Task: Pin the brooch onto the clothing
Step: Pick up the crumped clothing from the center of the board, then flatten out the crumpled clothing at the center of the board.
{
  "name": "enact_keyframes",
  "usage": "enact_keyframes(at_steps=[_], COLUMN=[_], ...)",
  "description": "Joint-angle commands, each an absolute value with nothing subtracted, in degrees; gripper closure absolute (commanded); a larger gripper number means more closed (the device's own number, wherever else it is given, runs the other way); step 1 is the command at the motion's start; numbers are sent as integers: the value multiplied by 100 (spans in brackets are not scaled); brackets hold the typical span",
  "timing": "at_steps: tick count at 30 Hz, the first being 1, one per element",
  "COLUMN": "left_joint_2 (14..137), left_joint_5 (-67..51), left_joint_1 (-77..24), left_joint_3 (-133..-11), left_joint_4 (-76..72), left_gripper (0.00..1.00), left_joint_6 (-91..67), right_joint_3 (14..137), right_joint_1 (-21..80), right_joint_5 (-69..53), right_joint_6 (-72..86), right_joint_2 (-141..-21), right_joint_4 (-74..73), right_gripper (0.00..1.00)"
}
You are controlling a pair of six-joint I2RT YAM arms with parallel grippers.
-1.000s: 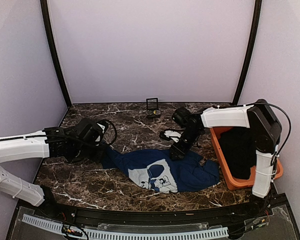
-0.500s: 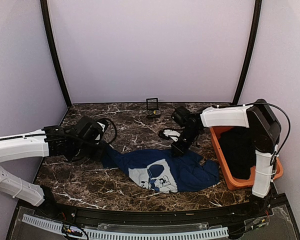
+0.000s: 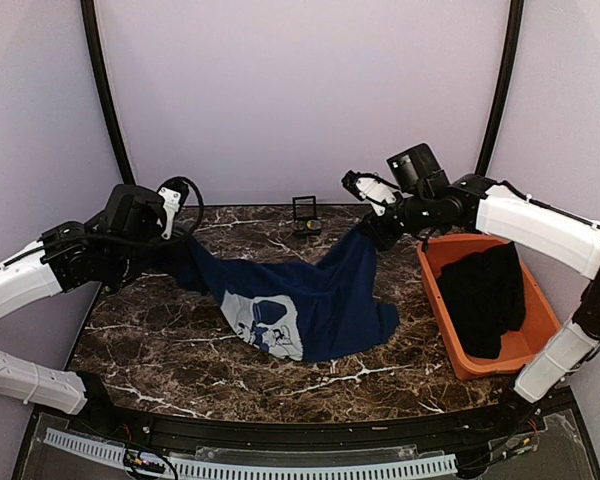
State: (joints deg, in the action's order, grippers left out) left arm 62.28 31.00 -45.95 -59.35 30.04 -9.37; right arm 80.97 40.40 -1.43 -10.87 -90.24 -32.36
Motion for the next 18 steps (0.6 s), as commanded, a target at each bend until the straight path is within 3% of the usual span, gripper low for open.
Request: enact_keyframes(at_steps=[1, 8, 18], left_joint_2=[5784, 5429, 4534], left_joint_5=[3556, 3570, 2617], left_joint_1=[-4553, -4544, -4546], left_joint_3=[-6321, -6850, -6870], left_joint_4=[2846, 2636, 2083], left_gripper=[99, 99, 99], left_joint_6=[-262, 509, 1257], right_joint_3=[7741, 7379, 6197], right_joint_1=[4010, 3984, 3990], right_joint_5=[893, 1411, 572], right_joint_6=[-1015, -1173, -1261], right_joint_2=[-8224, -7039, -5349], right_joint_4=[-2486, -1860, -753], right_gripper=[100, 100, 100])
